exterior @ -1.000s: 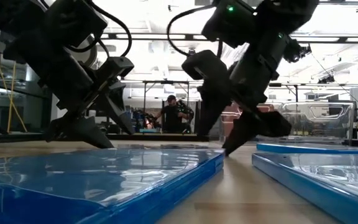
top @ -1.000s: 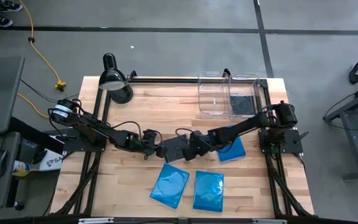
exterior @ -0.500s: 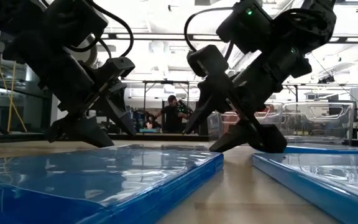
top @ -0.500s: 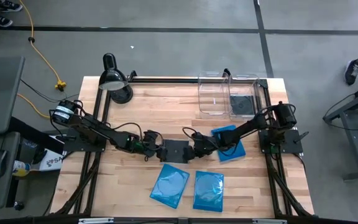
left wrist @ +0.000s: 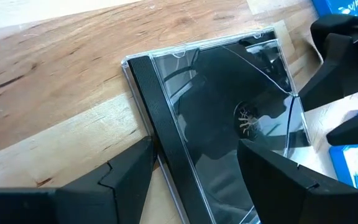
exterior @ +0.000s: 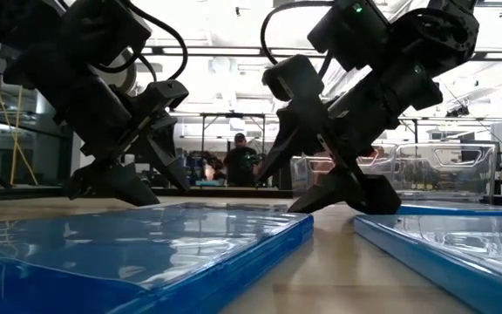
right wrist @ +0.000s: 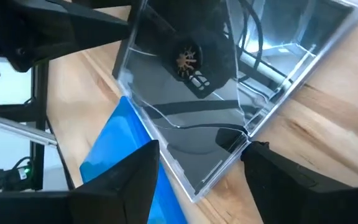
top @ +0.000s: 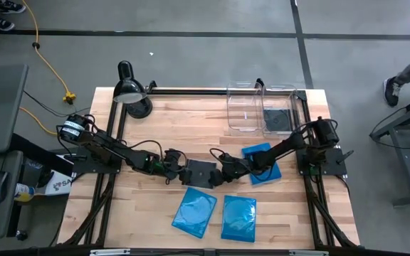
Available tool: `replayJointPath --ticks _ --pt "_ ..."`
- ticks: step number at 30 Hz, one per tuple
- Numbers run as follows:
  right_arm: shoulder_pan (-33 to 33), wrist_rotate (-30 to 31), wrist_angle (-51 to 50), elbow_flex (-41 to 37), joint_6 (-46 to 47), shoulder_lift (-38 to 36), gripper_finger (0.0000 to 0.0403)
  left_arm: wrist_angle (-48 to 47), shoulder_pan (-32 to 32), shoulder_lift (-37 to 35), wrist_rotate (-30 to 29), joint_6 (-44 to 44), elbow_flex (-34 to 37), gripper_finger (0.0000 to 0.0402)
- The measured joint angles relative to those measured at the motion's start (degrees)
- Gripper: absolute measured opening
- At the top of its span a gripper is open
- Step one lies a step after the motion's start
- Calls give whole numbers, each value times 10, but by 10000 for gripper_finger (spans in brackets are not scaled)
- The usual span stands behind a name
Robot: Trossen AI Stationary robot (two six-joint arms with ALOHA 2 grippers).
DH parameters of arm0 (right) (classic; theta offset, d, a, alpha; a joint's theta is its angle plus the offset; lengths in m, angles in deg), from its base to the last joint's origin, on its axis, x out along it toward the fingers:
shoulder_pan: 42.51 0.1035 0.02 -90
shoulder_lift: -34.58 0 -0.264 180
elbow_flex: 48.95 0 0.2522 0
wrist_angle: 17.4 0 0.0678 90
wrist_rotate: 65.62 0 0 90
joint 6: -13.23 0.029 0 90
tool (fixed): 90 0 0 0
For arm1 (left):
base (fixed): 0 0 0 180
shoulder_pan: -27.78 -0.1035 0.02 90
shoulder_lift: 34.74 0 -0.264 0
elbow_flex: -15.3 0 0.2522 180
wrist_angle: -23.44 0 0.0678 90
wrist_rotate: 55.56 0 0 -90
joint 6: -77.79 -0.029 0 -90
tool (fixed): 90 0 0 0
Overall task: Pick & place jewel cases by type
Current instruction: Put the black CD case into the right transparent bin
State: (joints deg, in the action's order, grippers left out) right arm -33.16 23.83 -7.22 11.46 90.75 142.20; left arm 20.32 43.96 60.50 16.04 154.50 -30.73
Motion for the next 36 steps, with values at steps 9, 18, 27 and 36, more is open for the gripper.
replayJointPath --ticks 9,18,27,36 --pt "0 0 -16 3 -28 -48 217 3 0 0 -4 -2 1 236" --pt "-4 20 -12 7 -47 -89 217 33 0 2 -20 1 4 236" --pt "-4 26 -3 7 -56 -94 217 54 0 5 -35 -2 4 236" --pt "-4 26 25 5 -63 -95 217 70 0 6 -40 -4 4 236"
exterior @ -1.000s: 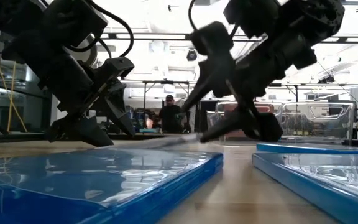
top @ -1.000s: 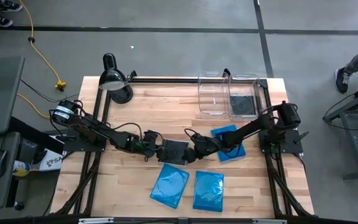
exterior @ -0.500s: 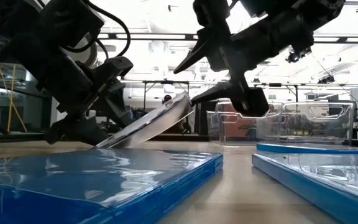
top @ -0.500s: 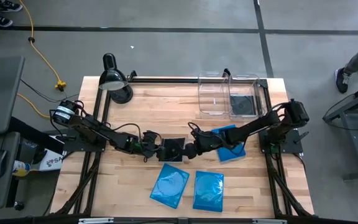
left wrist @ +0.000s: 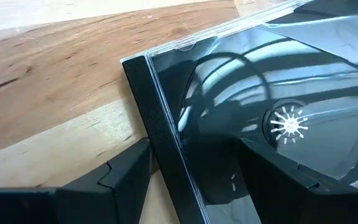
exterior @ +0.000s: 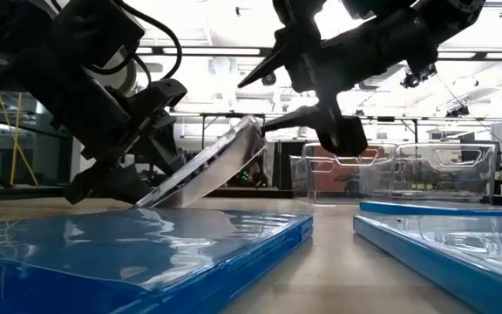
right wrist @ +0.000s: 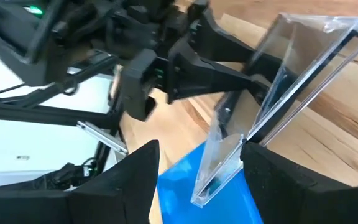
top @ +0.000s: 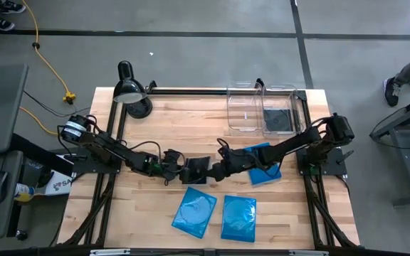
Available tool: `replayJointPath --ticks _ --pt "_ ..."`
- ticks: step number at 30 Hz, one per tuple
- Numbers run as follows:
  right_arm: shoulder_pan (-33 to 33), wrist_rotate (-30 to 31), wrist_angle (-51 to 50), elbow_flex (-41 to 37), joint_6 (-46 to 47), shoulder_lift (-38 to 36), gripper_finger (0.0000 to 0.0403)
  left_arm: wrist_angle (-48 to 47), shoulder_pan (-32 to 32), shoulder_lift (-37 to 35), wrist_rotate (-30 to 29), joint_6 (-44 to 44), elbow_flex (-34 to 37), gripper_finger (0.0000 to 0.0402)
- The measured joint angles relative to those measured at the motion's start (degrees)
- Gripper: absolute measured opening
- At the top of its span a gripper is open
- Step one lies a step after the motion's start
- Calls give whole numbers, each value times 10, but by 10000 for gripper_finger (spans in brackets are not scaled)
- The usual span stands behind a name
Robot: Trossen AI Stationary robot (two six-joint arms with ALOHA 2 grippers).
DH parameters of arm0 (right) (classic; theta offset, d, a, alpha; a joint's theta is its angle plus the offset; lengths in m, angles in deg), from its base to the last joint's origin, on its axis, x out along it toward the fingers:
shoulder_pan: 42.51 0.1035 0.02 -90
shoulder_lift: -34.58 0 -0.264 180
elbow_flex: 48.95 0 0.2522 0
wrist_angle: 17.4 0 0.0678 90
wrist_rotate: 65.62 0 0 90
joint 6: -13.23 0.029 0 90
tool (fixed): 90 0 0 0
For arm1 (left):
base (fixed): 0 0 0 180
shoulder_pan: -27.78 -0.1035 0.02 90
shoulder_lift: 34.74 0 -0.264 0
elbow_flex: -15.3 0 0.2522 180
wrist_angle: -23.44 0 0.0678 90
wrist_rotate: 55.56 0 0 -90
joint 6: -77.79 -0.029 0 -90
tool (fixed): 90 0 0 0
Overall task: Pick & place jewel cases by type
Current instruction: Put the black CD case into the right transparent bin
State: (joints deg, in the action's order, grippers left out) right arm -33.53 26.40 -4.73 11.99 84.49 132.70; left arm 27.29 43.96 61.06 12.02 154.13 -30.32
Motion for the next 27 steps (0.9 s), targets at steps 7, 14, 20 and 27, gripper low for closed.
replayJointPath --ticks 7,14,20,27 --pt "0 -4 17 0 -10 0 217 17 0 1 -7 0 0 236" --pt "0 -21 49 0 -30 -1 217 40 -2 1 -26 0 -2 236" --pt "-6 -30 62 1 -44 -1 217 61 -3 2 -39 -25 -5 236" --pt "-18 -30 74 1 -58 -1 217 61 -2 2 -40 -27 -10 236"
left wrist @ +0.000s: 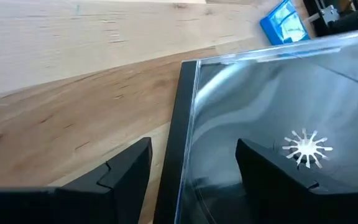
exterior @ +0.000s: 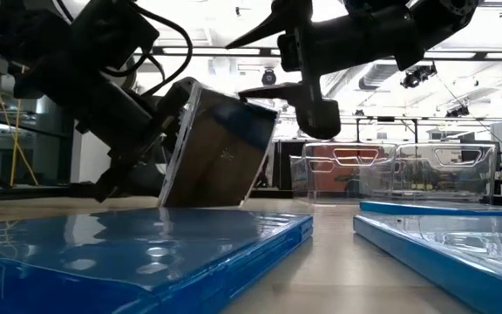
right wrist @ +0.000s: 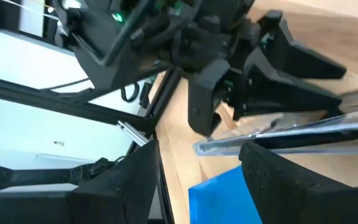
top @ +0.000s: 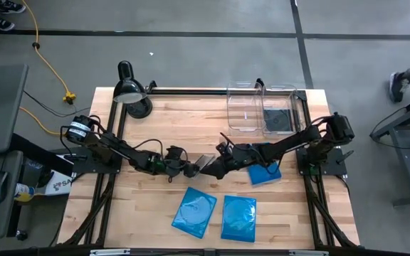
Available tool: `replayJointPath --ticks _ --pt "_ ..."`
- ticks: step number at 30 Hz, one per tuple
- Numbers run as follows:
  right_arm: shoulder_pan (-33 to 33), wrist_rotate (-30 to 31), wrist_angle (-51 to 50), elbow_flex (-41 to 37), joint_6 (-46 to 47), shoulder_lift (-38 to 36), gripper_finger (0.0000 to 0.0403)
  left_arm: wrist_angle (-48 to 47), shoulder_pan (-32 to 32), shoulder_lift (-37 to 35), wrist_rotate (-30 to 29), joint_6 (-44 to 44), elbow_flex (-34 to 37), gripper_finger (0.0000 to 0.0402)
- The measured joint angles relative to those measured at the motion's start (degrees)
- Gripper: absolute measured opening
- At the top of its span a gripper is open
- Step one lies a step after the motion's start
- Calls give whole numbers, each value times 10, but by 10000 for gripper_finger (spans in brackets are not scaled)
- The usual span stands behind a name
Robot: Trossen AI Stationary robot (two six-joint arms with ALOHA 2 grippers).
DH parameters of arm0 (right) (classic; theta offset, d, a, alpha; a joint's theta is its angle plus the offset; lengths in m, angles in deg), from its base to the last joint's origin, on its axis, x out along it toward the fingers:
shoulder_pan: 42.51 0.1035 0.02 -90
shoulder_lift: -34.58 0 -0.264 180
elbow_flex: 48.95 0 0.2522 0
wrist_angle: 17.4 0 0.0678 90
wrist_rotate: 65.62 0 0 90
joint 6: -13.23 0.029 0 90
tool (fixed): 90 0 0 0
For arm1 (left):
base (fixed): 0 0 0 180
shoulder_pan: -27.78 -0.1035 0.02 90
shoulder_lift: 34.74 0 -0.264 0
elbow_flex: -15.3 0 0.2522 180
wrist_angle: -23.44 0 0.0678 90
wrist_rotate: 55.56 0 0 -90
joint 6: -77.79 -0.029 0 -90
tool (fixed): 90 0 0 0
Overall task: Pick & place jewel cases by type
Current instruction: Put the black CD case into the right transparent bin
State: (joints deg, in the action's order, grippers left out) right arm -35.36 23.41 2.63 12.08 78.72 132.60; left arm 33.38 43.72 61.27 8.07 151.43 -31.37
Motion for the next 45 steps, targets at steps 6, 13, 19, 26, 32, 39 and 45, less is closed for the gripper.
replayJointPath --ticks 6,13,19,26,32,39,45 --pt "-15 -8 22 1 -12 -1 217 7 1 -1 6 1 -1 236" --pt "-36 -36 22 -1 -15 1 217 22 2 -1 19 -9 -2 236" --pt "-44 -46 3 -1 -29 1 217 19 2 -1 14 -14 -2 236" --pt "-46 -25 -147 -1 -13 1 217 19 2 -1 7 -14 -2 236" --pt "-56 -11 -230 -1 -5 -3 217 19 2 -2 5 -12 -2 236" --pt "-73 8 -331 -1 -27 -57 217 17 2 -2 5 -14 -2 236" --pt "-76 19 -439 -1 -40 -110 206 6 2 -2 25 -42 -2 236"
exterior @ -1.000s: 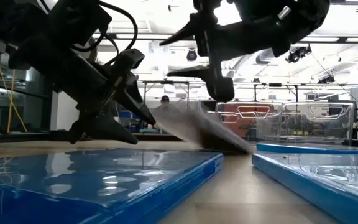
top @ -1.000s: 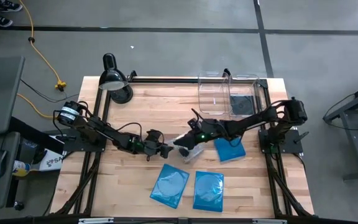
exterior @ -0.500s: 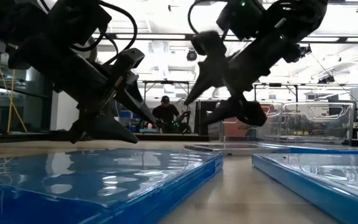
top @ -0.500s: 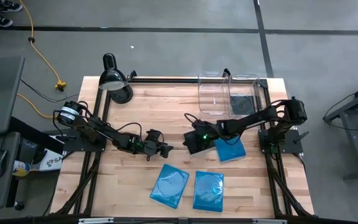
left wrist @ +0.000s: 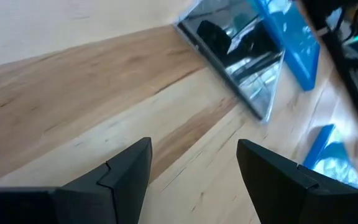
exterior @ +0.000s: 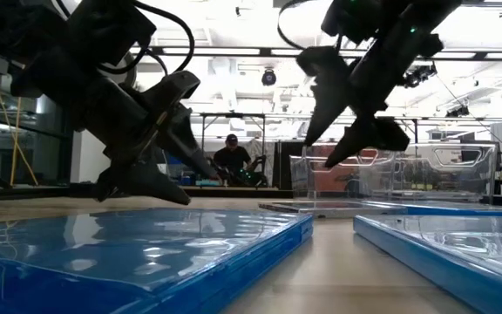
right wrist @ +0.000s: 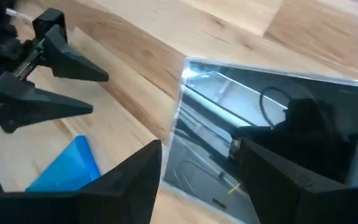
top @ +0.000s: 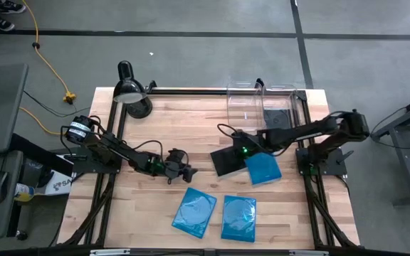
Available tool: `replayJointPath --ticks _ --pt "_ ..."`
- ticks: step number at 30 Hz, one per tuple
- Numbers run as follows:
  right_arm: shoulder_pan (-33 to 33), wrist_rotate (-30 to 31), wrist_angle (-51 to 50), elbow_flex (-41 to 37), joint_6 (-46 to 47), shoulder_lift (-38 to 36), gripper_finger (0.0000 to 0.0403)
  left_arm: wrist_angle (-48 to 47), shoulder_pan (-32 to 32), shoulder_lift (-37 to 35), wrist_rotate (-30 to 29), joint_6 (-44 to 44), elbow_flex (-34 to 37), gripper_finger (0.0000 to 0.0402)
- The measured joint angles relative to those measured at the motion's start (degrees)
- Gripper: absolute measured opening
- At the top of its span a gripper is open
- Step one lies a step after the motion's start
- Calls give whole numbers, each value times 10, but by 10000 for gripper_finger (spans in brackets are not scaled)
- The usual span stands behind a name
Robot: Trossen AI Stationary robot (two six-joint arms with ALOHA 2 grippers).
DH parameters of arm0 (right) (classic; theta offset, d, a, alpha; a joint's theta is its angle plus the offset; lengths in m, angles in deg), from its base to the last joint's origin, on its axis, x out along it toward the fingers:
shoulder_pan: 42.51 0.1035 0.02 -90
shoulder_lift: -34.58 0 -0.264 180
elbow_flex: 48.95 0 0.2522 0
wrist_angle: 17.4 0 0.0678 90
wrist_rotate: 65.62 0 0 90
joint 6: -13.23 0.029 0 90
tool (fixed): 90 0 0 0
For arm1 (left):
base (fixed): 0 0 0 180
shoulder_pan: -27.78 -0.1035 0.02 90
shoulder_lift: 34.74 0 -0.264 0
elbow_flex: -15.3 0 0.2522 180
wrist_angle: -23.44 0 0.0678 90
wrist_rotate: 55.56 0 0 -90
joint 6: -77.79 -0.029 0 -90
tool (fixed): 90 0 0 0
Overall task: Pick & place jewel cases by type
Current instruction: Put the black CD case into the right transparent bin
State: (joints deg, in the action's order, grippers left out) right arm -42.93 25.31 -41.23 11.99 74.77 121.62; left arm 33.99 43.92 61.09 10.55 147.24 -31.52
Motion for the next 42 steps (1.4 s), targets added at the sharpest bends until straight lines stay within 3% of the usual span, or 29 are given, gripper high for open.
replayJointPath --ticks 7,14,16,23,42 --pt "6 26 -97 0 -1 -23 153 -9 0 0 5 -2 0 236" --pt "4 50 -97 0 -39 -18 26 -7 0 0 3 -2 0 236" --pt "4 64 -98 0 -60 -18 8 -4 0 0 0 -2 0 236" --pt "0 107 -124 0 -90 -15 3 4 0 0 -16 -2 0 236" --pt "81 86 -156 0 -37 37 0 13 -8 0 -26 -2 0 236"
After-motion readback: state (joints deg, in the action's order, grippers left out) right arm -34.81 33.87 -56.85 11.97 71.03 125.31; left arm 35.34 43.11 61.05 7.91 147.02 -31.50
